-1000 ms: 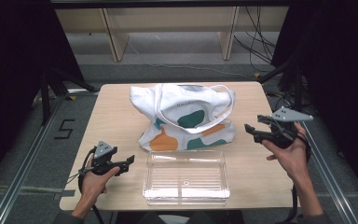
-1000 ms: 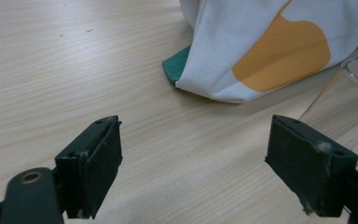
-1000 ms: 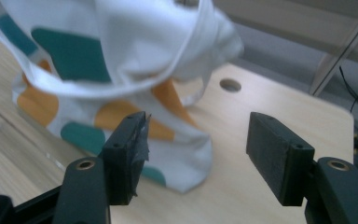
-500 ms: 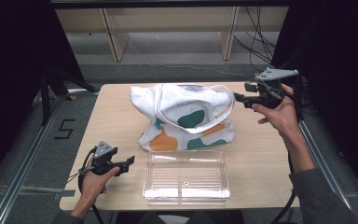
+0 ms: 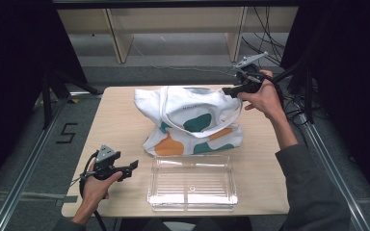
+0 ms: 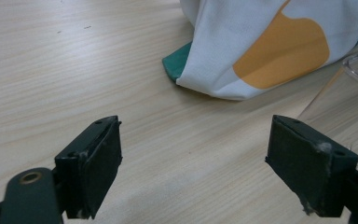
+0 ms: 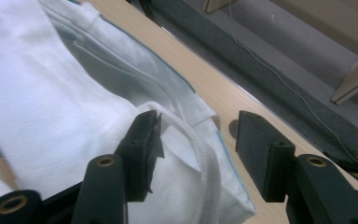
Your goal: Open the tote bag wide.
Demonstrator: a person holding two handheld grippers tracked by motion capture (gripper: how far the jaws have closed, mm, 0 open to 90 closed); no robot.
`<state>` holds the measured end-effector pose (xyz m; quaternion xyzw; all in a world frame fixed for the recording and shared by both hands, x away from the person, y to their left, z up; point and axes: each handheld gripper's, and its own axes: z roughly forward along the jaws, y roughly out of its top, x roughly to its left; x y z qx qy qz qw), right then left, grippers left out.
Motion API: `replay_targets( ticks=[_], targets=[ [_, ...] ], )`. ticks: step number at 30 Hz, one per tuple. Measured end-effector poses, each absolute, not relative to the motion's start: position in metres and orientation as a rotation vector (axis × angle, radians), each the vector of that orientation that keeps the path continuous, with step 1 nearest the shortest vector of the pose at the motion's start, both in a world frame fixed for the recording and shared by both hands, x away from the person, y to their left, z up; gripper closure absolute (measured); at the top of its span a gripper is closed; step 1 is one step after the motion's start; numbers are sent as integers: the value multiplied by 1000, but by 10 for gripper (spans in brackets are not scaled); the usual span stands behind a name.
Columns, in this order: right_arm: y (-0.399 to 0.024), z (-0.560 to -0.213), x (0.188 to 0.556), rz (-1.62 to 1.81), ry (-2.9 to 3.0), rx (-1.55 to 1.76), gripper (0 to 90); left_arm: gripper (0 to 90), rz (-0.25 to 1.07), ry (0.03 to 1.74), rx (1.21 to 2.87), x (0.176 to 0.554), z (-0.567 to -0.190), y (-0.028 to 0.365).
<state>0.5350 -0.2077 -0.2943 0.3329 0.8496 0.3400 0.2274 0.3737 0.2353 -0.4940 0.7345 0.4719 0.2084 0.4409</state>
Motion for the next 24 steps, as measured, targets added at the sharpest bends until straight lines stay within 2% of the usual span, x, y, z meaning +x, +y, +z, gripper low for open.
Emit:
replay_targets(
  ticks=[3,4,5,6,9,10,24],
  targets=[
    [-204,-298,542,904,2364,935,565,172,512,1173,1821,374,-495,236],
    [-201,-301,543,919,2345,947,601,171,513,1173,1823,374,-495,235],
    [-199,-302,545,890,2388,889,674,171,513,1166,1830,374,-495,235],
    [-199,-302,545,890,2388,889,674,171,508,1161,1835,374,-495,235],
    [-197,-299,540,871,2365,799,806,171,498,1159,1836,374,-495,233],
    [-195,-294,533,849,2374,775,879,171,496,1153,1846,374,-496,234],
    [-221,-258,486,996,2285,644,890,170,489,1153,1829,375,-495,234]
  ],
)
